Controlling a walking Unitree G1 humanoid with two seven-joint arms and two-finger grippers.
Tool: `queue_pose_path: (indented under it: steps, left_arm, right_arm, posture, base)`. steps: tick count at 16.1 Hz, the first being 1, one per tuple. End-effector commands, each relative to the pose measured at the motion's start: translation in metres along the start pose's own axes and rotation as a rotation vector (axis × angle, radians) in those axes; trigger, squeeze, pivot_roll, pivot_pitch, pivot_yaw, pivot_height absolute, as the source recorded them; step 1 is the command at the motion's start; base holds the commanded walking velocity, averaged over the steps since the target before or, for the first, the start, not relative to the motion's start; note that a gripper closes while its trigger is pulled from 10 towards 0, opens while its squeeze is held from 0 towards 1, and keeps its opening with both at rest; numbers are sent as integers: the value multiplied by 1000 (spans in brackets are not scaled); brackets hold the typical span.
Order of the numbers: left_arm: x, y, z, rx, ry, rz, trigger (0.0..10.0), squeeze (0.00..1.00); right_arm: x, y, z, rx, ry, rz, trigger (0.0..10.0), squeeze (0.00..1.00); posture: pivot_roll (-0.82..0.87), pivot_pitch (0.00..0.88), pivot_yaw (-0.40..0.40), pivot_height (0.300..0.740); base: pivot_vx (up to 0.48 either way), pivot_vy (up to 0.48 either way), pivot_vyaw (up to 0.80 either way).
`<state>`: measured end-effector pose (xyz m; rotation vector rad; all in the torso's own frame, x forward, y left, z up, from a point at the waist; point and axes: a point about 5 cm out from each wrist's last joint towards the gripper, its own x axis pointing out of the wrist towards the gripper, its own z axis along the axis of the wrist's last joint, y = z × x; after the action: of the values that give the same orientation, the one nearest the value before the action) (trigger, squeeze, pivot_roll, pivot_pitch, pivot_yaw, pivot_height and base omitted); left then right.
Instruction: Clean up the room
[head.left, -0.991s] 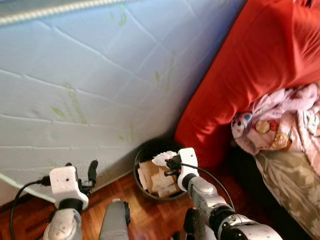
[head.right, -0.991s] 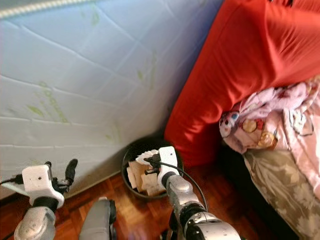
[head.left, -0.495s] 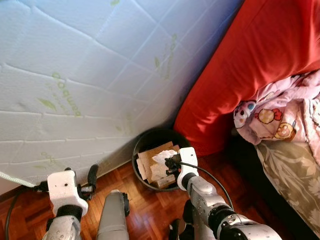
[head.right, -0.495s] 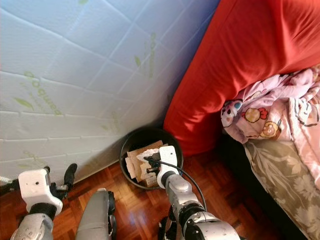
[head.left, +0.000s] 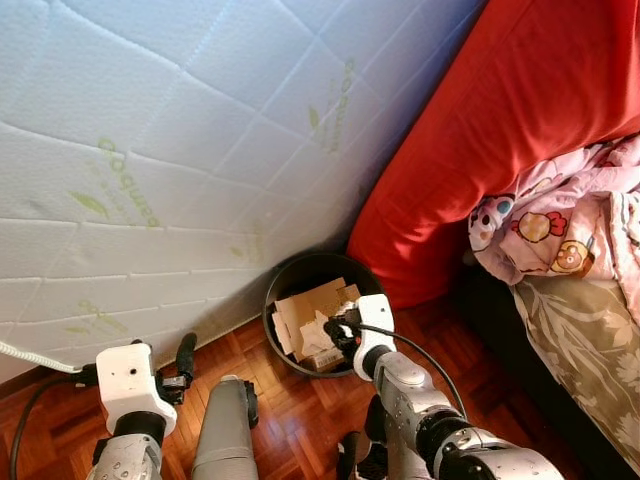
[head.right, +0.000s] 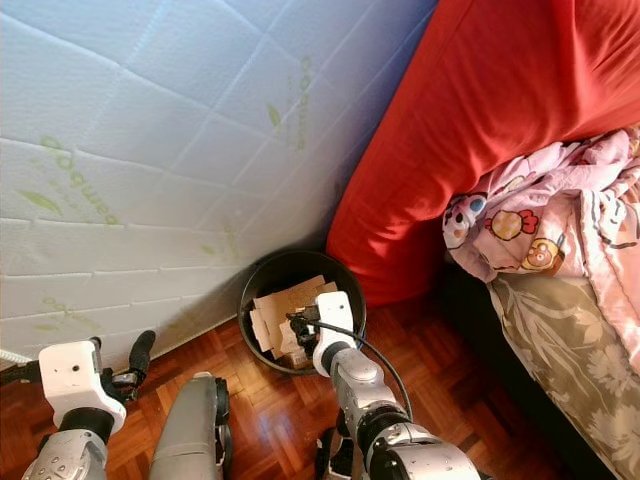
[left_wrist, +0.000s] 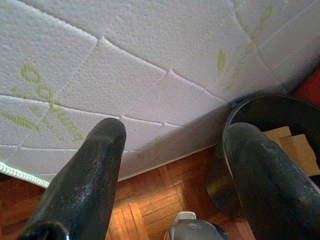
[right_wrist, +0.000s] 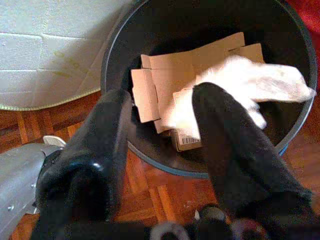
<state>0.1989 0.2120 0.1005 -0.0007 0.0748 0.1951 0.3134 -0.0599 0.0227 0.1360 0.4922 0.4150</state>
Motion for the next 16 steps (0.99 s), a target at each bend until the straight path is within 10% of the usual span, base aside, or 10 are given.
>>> queue_pose_path:
  steps: [1, 6, 7, 8, 13, 16]
  left_arm:
    - [-4, -1, -2, -2, 20, 7, 10000, 0]
    - [-3, -1, -2, -2, 19, 9, 10000, 0]
    - [-2, -1, -3, -3, 20, 9, 10000, 0]
    - [-1, 0, -4, -3, 24, 9, 10000, 0]
    - [0, 13, -36, 16, 127, 22, 10000, 0]
    - [2, 22, -69, 43, 228, 14, 10000, 0]
  right_arm:
    - [-2, 1, -10, -18, 40, 11, 10000, 1000]
    - [-3, -1, -15, -39, 67, 7, 10000, 1000]
    - [-4, -2, -16, -49, 71, 1, 10000, 718]
    - [-5, -5, -16, -47, 70, -12, 10000, 0]
    - [-31, -61, -34, 121, 25, -242, 10000, 0]
    - [-81, -109, -87, 232, 85, -450, 10000, 0]
  posture:
    - [374, 326, -145, 627]
    - [373, 322, -146, 627]
    - [372, 320, -145, 627]
    - [368, 314, -143, 627]
    - [321, 253, -125, 647]
    - [281, 175, -114, 687]
  base:
    - [0, 0, 0]
    - [0, 0, 0]
    - [0, 0, 0]
    - [0, 0, 0]
    - [0, 0, 0]
    - [0, 0, 0]
